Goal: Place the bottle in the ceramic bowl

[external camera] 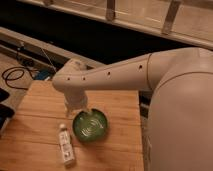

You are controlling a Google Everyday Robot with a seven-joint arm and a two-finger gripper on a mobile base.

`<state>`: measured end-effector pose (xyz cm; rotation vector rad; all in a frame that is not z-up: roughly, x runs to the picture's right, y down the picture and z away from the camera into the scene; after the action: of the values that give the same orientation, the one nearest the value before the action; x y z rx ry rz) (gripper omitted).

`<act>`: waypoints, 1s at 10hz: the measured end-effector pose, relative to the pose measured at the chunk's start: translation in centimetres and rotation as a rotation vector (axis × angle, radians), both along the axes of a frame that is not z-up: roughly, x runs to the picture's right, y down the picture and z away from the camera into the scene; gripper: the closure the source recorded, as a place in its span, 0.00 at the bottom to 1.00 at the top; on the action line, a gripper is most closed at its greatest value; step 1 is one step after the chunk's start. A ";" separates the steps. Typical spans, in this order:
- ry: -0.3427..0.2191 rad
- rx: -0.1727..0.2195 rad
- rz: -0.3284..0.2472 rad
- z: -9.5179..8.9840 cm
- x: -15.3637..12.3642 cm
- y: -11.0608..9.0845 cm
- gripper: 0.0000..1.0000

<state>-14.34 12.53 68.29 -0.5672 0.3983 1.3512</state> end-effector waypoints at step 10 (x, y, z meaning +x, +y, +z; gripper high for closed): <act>-0.131 0.016 -0.075 -2.7 -5.6 4.3 0.35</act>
<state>-19.99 16.85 65.61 -0.6178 0.2989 1.2370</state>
